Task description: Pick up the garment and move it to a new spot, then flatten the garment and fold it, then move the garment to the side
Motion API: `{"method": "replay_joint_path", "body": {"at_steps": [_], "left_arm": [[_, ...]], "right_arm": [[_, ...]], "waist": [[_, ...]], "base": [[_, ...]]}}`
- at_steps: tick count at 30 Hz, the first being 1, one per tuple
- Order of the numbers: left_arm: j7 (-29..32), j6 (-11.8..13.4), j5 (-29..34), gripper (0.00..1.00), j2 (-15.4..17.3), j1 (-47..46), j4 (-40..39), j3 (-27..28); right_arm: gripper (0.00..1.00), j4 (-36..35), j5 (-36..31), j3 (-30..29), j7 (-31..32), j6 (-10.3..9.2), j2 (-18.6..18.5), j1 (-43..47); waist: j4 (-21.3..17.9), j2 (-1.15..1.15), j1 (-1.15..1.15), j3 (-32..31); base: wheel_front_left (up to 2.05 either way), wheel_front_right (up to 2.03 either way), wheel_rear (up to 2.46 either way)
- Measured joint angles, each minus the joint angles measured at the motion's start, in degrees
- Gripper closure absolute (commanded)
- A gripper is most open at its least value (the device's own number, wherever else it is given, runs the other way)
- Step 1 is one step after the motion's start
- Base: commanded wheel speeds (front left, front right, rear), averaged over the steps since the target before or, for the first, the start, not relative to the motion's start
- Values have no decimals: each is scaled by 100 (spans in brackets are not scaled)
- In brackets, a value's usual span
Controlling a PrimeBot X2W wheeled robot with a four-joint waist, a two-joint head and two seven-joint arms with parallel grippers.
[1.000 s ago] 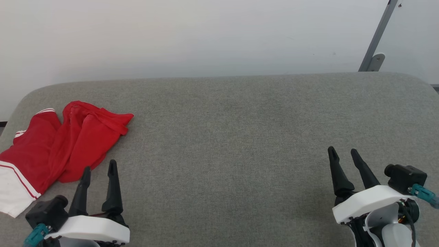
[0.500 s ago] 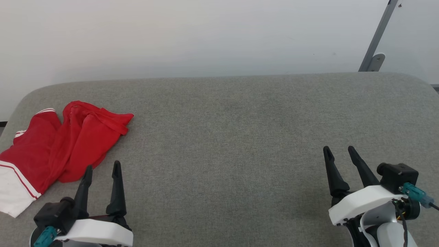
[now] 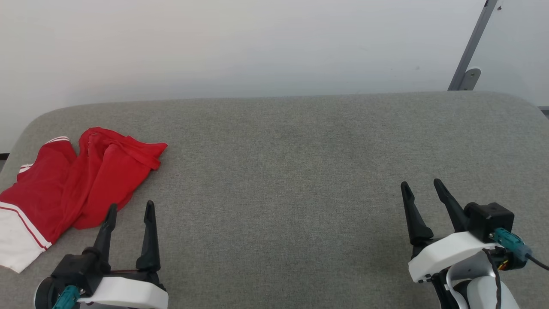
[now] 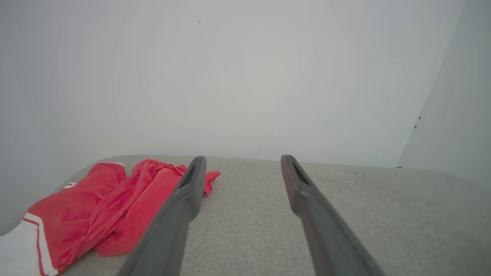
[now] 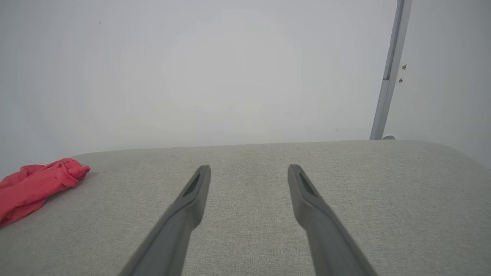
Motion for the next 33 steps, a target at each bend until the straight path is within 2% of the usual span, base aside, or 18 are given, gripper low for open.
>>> {"method": "replay_joint_path", "body": {"at_steps": [11, 26, 33], "left_arm": [[-101, -31, 359, 0, 26, 22, -32, -31], [-102, -130, 294, 0, 14, 22, 94, -41], [-89, -51, 122, 0, 27, -2, 237, 107]], "right_arm": [[0, -35, -430, -11, -76, 0, 3, -4], [0, -93, -475, -14, -89, 0, 15, -3], [0, -83, -376, 259, 2, 0, -12, -58]], "waist": [[1, 0, 0, -3], [30, 0, 0, 10], [237, 0, 0, -6]], "base": [[0, 0, 0], [0, 0, 0], [0, 0, 0]]}}
